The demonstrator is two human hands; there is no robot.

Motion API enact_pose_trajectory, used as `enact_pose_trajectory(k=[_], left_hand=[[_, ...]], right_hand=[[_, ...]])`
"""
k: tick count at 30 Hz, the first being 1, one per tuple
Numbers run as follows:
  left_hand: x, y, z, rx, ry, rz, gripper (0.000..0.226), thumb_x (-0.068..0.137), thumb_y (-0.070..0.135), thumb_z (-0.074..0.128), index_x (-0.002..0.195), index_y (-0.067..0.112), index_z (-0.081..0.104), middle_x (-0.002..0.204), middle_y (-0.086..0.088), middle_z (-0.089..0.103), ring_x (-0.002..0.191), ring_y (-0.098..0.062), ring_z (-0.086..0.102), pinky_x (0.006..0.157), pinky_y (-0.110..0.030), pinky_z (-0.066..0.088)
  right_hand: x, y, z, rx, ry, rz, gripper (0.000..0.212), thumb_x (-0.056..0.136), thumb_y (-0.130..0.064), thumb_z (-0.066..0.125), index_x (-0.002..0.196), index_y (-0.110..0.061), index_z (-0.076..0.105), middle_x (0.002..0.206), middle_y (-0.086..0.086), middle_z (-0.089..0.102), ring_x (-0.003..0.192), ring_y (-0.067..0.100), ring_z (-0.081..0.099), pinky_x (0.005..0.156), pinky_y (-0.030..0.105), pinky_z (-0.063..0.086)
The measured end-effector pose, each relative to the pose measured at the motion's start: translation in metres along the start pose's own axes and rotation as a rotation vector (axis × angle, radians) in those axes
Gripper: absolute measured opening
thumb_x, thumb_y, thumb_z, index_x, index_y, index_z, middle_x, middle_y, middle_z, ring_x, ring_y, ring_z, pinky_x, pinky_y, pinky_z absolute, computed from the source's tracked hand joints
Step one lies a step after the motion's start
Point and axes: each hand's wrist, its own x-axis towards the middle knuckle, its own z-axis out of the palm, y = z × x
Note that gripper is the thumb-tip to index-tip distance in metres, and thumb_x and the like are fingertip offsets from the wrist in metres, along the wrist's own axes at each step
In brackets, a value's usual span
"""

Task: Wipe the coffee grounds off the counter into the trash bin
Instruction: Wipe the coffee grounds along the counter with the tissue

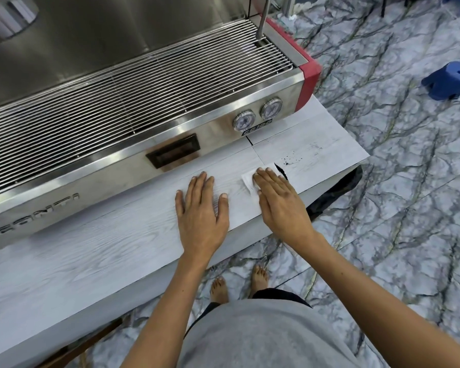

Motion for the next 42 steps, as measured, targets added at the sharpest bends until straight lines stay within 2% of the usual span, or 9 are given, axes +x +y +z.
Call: enact_pose_trajectory(k=[9,16,25,31,36,42], left_hand=[[0.001,-0.001,0.001,0.008,0.008,-0.002,0.059,0.100,0.048,0.031,0.150,0.018,0.039,0.162,0.004,0.029,0.151,-0.009,0.017,0.125,-0.041,0.001],[0.001,-0.001,0.002,0.002,0.008,-0.005,0.058,0.100,0.047,0.032,0.150,0.019,0.039,0.162,0.005,0.029,0.151,-0.008,0.016,0.125,-0.041,0.001],[0.002,0.001,0.003,-0.013,0.036,-0.018,0.055,0.099,0.045,0.036,0.147,0.018,0.043,0.160,0.005,0.034,0.150,-0.009,0.021,0.125,-0.043,0.006],[0.001,0.001,0.004,-0.011,0.050,-0.018,0.056,0.099,0.046,0.036,0.146,0.018,0.045,0.159,0.005,0.036,0.149,-0.008,0.023,0.124,-0.042,0.007],[0.001,0.001,0.003,-0.014,0.054,-0.022,0.058,0.098,0.051,0.034,0.146,0.020,0.045,0.159,0.007,0.036,0.149,-0.006,0.022,0.124,-0.041,0.007],[0.002,0.002,0.003,-0.009,0.059,-0.032,0.058,0.098,0.053,0.034,0.146,0.021,0.046,0.158,0.008,0.036,0.148,-0.005,0.022,0.124,-0.041,0.007]], right_hand=[[-0.014,0.005,-0.006,0.074,-0.005,-0.059,0.041,0.097,-0.014,0.040,0.136,-0.008,0.053,0.144,0.006,0.050,0.139,0.018,0.038,0.113,0.042,0.033],[-0.002,0.032,-0.016,0.086,0.007,-0.014,0.042,0.097,-0.016,0.038,0.135,-0.009,0.054,0.143,0.007,0.051,0.138,0.019,0.039,0.111,0.046,0.036],[-0.007,0.011,-0.017,0.179,0.036,-0.061,0.038,0.095,0.001,0.048,0.132,-0.005,0.055,0.141,0.010,0.052,0.137,0.022,0.041,0.113,0.044,0.034],[-0.001,-0.005,0.000,0.059,-0.013,-0.108,0.047,0.088,0.002,0.056,0.135,-0.003,0.052,0.141,0.014,0.051,0.137,0.026,0.041,0.113,0.045,0.034],[0.011,0.001,0.001,-0.017,0.002,-0.073,0.049,0.088,0.001,0.056,0.136,-0.002,0.049,0.143,0.014,0.048,0.138,0.026,0.040,0.115,0.041,0.030],[-0.002,0.004,0.001,-0.068,0.019,-0.048,0.049,0.088,-0.001,0.049,0.137,0.001,0.048,0.144,0.016,0.047,0.138,0.027,0.039,0.115,0.043,0.031]])
